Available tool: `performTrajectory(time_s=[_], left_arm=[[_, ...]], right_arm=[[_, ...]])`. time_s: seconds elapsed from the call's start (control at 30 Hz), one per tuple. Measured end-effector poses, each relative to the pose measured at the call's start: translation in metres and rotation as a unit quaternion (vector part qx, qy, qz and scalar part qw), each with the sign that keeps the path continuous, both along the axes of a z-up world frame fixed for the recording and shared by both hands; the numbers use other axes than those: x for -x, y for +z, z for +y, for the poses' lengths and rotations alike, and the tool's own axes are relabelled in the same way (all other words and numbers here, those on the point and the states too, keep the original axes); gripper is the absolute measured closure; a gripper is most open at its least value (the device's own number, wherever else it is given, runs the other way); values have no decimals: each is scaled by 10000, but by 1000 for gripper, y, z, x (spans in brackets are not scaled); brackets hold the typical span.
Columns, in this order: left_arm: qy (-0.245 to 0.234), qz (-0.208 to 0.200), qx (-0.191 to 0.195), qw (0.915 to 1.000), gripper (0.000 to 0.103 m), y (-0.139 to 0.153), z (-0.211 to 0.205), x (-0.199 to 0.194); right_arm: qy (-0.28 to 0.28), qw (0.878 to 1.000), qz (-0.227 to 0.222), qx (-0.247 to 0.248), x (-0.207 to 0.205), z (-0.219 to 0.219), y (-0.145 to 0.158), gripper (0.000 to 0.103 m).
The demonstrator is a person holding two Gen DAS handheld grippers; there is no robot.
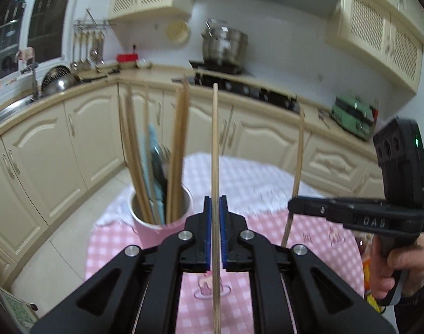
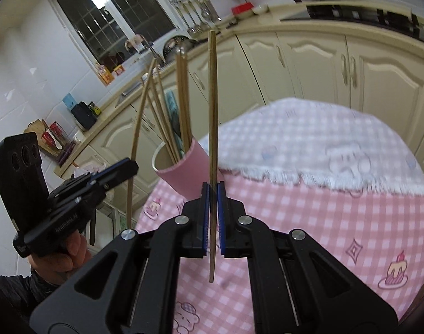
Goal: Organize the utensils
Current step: 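Lift both chopsticks upright over the pink cup with both tools, then lower the chopsticks into the pink cup and open both tools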
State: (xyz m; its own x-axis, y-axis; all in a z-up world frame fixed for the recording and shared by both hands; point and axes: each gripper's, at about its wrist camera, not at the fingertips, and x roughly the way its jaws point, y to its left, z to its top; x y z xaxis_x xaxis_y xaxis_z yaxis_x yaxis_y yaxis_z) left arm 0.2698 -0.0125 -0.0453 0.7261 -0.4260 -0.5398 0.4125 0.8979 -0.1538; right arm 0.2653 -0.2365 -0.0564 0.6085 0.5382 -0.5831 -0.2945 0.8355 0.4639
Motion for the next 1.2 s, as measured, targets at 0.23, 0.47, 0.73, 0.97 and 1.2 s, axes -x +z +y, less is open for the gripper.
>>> performTrajectory(time_s=[0.23,0.47,0.73,0.97,1.2], left_arm=[[362,-665,380,9964,98,33,21,-5],[739,-1235,724,9869,98,63,40,-28],[892,-1674,970,9770,98,72,41,-54],[1012,-1727,970,9749,98,58,38,-67],[1062,-1783,960,9735,98,42,35,-75]], right_arm=[[85,9989,-462,-21,-9,13,32,97],[156,9948,-998,-104,-28,31,74,97],[187,9894,-1440,49,-60,59,105,97],[260,9870,-1555,300,-77,78,104,97],[274,9880,-1456,424,-88,83,90,97]])
